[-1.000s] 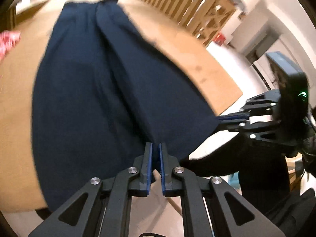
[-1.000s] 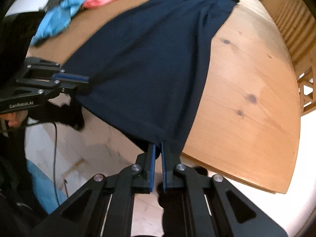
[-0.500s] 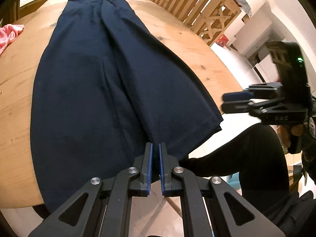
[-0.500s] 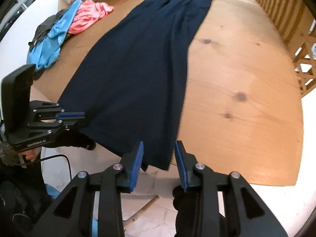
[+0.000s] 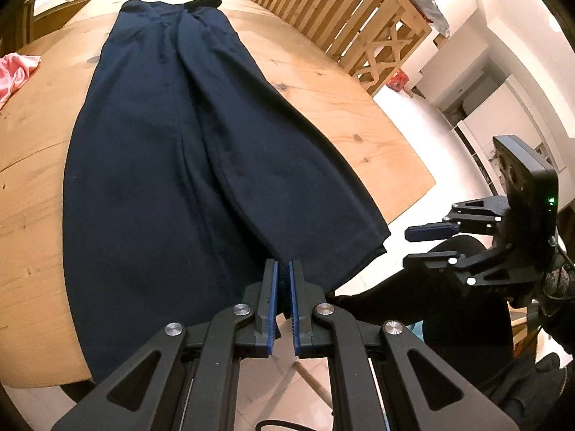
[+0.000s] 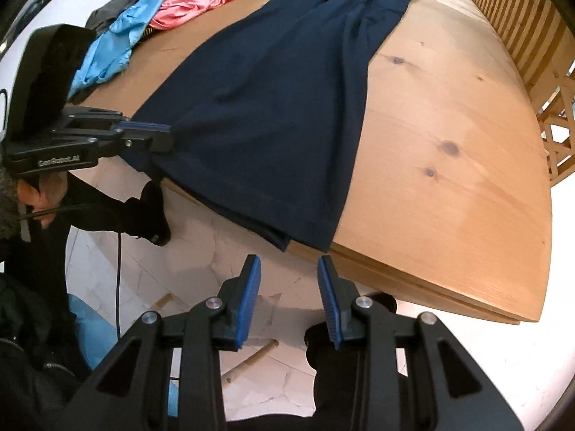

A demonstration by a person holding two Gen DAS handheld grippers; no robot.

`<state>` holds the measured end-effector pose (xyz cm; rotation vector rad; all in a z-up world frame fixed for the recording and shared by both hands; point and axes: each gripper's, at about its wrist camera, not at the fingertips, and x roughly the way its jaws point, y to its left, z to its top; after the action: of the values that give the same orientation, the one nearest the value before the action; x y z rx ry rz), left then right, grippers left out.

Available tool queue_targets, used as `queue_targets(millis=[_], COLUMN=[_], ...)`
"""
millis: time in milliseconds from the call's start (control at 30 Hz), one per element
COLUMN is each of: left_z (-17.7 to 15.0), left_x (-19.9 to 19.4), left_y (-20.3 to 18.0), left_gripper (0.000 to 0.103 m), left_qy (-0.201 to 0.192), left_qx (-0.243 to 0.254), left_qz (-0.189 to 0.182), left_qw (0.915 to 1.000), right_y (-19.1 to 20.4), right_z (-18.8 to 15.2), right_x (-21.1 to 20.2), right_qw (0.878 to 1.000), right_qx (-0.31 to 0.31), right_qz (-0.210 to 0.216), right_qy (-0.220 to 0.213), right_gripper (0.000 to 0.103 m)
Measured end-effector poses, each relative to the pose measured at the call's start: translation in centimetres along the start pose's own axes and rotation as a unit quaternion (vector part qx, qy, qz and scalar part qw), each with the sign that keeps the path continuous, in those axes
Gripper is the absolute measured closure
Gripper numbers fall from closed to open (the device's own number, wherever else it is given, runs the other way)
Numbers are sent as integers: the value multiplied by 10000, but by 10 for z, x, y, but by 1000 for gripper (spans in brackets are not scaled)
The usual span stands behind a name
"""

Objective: Fold clothes
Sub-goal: 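Pull the hem taut with the left gripper, then open both grippers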

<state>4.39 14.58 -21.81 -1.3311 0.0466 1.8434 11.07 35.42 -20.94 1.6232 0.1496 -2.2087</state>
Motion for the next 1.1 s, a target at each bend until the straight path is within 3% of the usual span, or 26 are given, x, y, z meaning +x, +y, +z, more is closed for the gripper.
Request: queue_targets(millis=[300, 333, 367, 533, 633, 700, 900, 967, 1100], left_z=[3, 5, 7, 9, -5, -13, -16, -16, -19], left_x=[-13, -13, -15, -37, -6, 7, 12, 13, 7], left_y=[-3, -5, -8, -27, -21, -10, 5, 4, -5], left_gripper=[97, 97, 98, 98, 98, 98, 96, 96, 96], left_qy=[-90, -107, -148, -599, 25, 175, 333, 373, 454], left_qx=[-15, -20, -49, 5, 29, -129, -240, -175, -50], left_qz=[-98, -120, -172, -551, -398, -267, -180, -158, -191], left_qw=[9999, 9999, 9997, 9967, 9992, 9994, 9990, 9990, 9988], right_y=[18, 16, 14, -5, -10, -4, 1, -2, -15], right_z=[11, 13, 14, 10, 2, 0, -1, 3, 18], right_x=[27, 26, 24, 0, 2, 8, 5, -3, -19], right_qw=[9984, 9989, 9992, 9994, 9998, 10000, 9996, 9995, 9981], right_qx=[-472, -395, -318, 18, 101, 51, 118, 236, 497], right_qz=[-299, -267, -235, -213, -152, -28, 89, 149, 303], right_qy=[55, 2, -50, -273, -102, 39, 225, 128, -210], right_gripper=[71, 79, 98, 98, 98, 96, 93, 86, 84])
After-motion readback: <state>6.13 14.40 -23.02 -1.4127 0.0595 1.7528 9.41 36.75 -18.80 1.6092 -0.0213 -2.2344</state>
